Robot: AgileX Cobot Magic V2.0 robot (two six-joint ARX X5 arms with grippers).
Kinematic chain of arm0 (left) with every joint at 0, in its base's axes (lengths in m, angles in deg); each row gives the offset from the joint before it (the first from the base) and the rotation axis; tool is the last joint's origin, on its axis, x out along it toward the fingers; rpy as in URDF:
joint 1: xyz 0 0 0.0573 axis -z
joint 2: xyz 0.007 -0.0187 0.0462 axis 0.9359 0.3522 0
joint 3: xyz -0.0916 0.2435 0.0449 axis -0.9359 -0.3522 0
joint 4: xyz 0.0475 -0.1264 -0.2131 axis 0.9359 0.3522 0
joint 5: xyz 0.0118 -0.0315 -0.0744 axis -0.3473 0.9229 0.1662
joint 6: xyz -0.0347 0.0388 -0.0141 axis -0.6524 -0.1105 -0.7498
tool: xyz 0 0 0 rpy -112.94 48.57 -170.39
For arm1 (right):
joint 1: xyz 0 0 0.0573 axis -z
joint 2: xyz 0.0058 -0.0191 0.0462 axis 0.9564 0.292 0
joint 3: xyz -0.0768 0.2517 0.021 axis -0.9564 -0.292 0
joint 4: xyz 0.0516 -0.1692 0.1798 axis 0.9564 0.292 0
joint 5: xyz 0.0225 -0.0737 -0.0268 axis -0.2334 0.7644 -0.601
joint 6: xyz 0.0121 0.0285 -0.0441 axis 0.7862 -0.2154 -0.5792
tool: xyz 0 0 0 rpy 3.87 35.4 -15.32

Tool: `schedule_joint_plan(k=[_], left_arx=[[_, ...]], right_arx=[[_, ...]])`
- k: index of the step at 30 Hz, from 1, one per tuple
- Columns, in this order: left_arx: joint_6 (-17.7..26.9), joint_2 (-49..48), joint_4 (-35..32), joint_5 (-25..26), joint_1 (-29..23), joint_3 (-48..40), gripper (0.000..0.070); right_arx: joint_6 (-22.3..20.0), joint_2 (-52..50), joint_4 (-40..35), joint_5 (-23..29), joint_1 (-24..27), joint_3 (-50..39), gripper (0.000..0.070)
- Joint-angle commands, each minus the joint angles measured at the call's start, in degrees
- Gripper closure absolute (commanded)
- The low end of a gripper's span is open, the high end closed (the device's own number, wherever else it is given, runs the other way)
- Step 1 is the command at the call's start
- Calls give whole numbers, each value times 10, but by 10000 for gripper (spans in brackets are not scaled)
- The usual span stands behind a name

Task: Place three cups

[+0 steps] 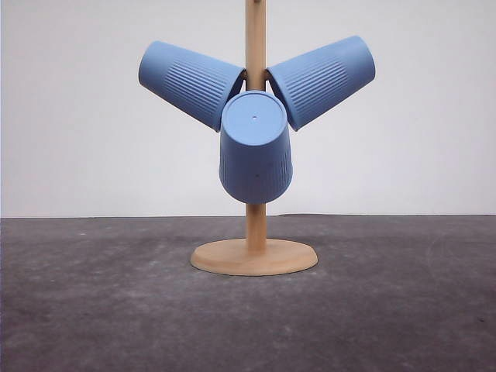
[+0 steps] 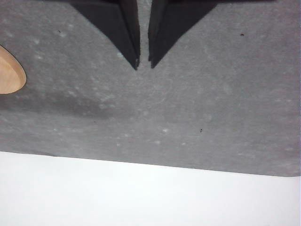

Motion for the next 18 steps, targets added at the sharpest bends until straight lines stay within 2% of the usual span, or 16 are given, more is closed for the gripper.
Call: schedule_joint_plan(k=[1, 18], left_arx=[[0, 0, -7, -1, 1, -8, 688], [0, 0, -7, -1, 1, -8, 688]], right_arx=[[7, 0, -6, 0, -1, -3, 686], [7, 0, -6, 0, -1, -3, 686]])
